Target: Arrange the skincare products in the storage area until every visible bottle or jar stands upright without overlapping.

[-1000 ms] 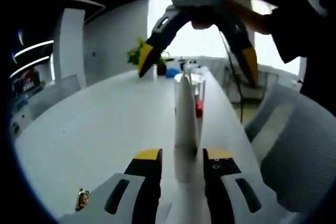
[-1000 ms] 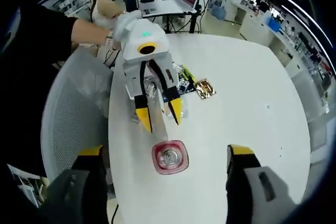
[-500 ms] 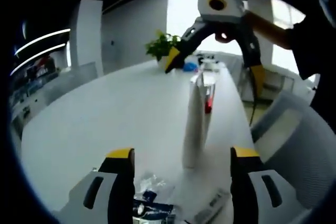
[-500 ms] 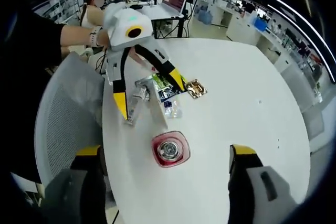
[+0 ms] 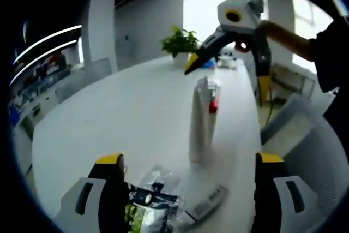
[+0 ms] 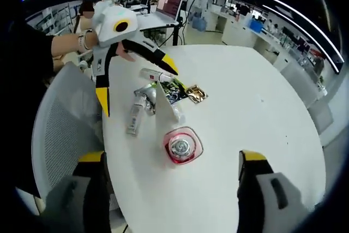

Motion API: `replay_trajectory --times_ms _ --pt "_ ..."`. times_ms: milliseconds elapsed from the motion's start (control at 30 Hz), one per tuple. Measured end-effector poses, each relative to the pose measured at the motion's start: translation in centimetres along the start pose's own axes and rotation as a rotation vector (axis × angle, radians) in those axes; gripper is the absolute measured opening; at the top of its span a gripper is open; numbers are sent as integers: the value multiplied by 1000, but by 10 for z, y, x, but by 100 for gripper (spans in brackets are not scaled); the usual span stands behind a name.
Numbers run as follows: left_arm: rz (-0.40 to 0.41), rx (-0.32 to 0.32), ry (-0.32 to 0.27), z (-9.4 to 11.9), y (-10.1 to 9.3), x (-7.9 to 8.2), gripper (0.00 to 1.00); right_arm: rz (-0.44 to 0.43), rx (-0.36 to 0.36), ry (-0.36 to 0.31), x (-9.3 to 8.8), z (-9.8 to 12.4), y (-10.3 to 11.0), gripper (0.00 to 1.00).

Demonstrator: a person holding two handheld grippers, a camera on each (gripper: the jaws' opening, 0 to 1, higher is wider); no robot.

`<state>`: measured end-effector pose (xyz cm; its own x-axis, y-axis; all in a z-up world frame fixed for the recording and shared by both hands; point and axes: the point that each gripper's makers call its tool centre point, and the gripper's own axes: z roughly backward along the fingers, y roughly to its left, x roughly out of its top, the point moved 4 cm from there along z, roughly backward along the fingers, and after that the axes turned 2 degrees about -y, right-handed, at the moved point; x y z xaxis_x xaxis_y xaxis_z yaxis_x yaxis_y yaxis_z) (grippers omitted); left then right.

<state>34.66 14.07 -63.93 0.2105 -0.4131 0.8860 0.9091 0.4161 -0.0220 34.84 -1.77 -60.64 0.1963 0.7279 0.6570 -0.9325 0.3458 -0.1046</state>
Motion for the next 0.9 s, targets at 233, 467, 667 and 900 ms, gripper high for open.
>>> replay_trajectory --times_ms 233,467,667,900 --pt "-18 51 -1 16 -5 2 97 -5 -54 -34 -4 4 8 100" --pt "-23 81 -18 29 -13 4 97 -18 -98 -95 -1 10 19 100" --pt "-30 131 -23 42 -14 4 97 -16 -158 -138 3 17 22 100" --pt "-17 175 -25 54 -15 -2 97 -38 -188 -157 -4 19 27 100"
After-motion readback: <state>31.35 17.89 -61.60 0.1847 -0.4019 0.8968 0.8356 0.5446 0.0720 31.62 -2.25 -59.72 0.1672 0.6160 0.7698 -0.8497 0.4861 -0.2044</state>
